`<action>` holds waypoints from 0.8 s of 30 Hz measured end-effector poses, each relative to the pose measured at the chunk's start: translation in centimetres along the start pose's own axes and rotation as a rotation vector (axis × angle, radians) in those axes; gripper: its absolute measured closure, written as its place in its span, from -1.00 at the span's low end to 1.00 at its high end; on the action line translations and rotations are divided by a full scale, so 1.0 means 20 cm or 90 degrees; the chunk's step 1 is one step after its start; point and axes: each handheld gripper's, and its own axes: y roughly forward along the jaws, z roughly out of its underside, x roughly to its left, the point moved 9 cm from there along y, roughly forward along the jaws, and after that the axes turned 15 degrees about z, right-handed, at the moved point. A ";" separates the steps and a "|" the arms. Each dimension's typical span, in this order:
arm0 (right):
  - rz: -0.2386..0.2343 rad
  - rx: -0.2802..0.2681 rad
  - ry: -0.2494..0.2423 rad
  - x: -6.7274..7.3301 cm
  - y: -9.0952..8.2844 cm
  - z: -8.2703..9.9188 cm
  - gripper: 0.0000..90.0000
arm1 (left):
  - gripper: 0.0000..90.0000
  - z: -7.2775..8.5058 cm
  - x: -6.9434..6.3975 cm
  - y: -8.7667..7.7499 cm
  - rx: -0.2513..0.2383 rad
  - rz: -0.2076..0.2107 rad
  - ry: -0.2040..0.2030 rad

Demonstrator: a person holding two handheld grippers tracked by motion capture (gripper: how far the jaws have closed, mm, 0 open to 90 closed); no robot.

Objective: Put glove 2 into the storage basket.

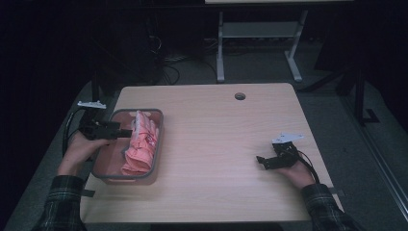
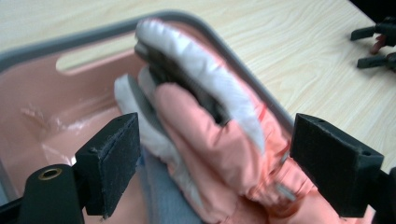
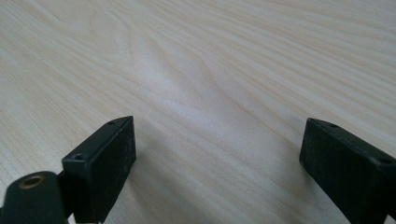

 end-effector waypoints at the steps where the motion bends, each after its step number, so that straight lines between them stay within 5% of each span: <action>1: -0.002 0.001 0.000 0.00 0.00 0.00 -0.78 | -0.65 -0.01 -0.01 0.00 -0.003 0.002 0.007; 24: -0.002 0.003 -0.001 0.00 0.00 0.00 -0.80 | -0.65 -0.23 -0.34 0.21 -0.068 0.008 0.097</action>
